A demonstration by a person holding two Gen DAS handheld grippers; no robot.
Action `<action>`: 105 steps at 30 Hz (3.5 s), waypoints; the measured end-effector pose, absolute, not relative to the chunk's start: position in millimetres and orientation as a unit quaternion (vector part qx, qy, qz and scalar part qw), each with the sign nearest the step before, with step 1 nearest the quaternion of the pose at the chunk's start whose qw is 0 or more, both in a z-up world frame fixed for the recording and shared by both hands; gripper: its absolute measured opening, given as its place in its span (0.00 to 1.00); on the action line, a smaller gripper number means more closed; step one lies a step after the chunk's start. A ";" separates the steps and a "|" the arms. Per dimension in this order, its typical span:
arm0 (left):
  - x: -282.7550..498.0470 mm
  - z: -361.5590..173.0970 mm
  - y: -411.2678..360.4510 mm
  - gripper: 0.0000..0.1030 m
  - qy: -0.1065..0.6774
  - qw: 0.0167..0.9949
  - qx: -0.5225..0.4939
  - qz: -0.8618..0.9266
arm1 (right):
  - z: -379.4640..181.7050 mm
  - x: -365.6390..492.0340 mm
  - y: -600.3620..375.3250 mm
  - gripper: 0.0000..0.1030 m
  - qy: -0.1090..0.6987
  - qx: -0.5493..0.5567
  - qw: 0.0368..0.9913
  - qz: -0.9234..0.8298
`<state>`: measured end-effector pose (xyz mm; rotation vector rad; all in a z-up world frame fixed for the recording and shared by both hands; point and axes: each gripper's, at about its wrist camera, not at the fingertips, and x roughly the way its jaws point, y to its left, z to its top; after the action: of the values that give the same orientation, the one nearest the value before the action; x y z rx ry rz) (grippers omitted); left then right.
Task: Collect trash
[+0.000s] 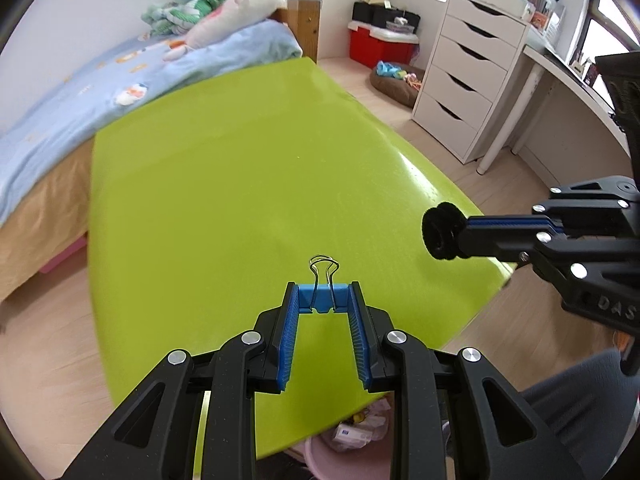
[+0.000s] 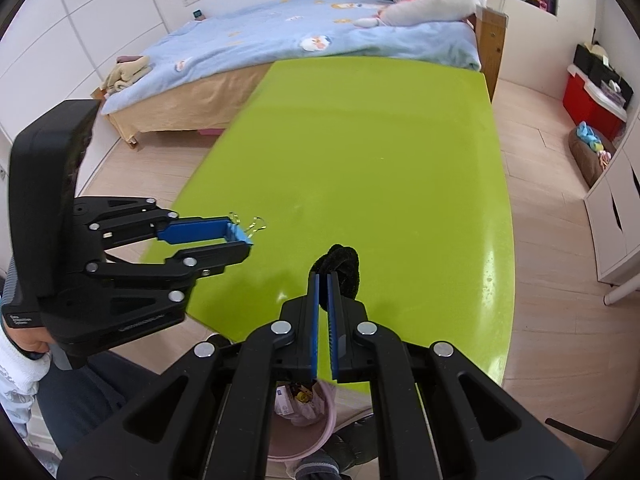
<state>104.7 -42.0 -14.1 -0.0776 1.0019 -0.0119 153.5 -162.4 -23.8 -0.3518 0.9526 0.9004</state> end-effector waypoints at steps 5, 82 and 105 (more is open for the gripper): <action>66.9 1.1 -45.9 0.24 0.463 0.885 -0.033 -0.007 | -16.1 124.8 -170.2 0.03 0.425 -0.169 0.778 0.430; -41.9 45.1 -43.8 0.93 0.378 0.923 -0.062 0.020 | 22.2 43.2 -217.3 0.97 0.352 -0.142 0.826 0.417; -23.6 64.3 -25.1 0.94 0.374 0.923 -0.083 0.035 | 47.2 56.4 -200.7 0.97 0.333 -0.137 0.830 0.426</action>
<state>-23.6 -25.1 64.3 -0.1703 0.7671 0.0722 56.4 -200.7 47.2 -0.2905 0.7071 0.9032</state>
